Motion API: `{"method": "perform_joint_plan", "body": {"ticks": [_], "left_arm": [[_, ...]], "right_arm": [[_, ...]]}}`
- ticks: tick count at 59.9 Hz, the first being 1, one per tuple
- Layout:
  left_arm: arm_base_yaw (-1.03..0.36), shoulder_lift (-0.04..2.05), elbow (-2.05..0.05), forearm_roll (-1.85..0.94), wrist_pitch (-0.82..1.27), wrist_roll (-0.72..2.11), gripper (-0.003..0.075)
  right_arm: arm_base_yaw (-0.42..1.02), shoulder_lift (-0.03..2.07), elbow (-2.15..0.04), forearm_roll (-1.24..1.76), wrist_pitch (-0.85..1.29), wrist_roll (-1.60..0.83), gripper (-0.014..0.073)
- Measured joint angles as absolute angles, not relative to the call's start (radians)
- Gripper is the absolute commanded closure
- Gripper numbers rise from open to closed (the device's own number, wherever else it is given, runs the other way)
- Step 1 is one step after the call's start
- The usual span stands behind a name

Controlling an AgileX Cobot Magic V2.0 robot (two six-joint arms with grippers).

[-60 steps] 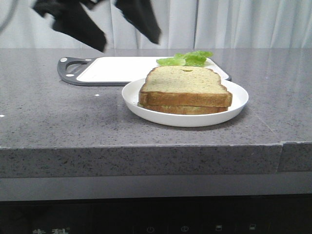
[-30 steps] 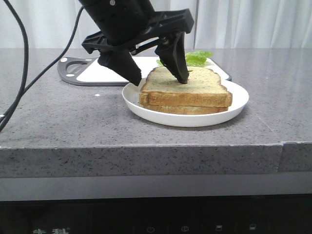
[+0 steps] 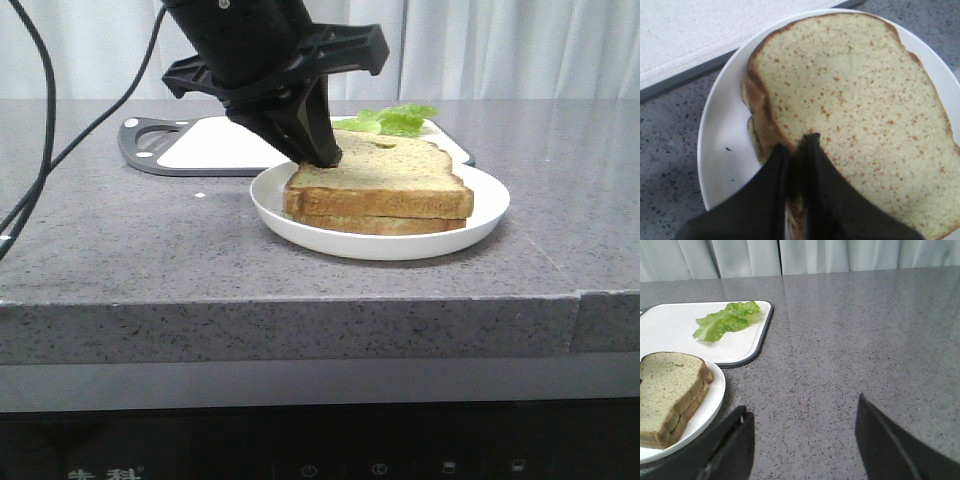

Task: Left arm grabs bread, right arm adds lettuce
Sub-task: 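Lower the left gripper onto the top bread slice and grasp it, then lift the top bread slice off the plate with the left gripper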

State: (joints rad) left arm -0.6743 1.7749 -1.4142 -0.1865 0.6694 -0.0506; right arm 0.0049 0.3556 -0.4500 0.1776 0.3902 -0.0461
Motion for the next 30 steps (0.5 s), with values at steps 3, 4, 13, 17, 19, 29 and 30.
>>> {"method": "perform_joint_plan", "body": {"ticks": [3, 4, 13, 17, 19, 29, 30], "left_arm": [[-0.674, 1.775, -1.414, -0.184, 0.669, -0.051, 0.0741], [-0.674, 1.775, -1.414, -0.182, 0.669, -0.051, 0.0741], [-0.674, 1.753, -1.412, -0.172, 0.669, -0.051, 0.0741], [-0.674, 1.735, -1.41, -0.162, 0.669, -0.057, 0.0741], [-0.674, 1.724, -1.408, -0.157, 0.669, -0.062, 0.0741], [-0.654, 1.647, -1.405, -0.053, 0.663, -0.117, 0.0741], [-0.654, 1.64, -1.403, -0.036, 0.658, -0.127, 0.0741]], "right_arm": [[0.005, 0.356, -0.45, 0.178, 0.39, -0.046, 0.013], [0.005, 0.356, -0.45, 0.178, 0.39, -0.046, 0.013], [0.005, 0.356, -0.45, 0.178, 0.39, -0.046, 0.013], [0.005, 0.357, -0.45, 0.178, 0.39, -0.046, 0.013], [0.005, 0.357, -0.45, 0.178, 0.39, -0.046, 0.013], [0.005, 0.358, -0.45, 0.178, 0.39, -0.046, 0.013], [0.005, 0.358, -0.45, 0.178, 0.39, -0.046, 0.013]]}}
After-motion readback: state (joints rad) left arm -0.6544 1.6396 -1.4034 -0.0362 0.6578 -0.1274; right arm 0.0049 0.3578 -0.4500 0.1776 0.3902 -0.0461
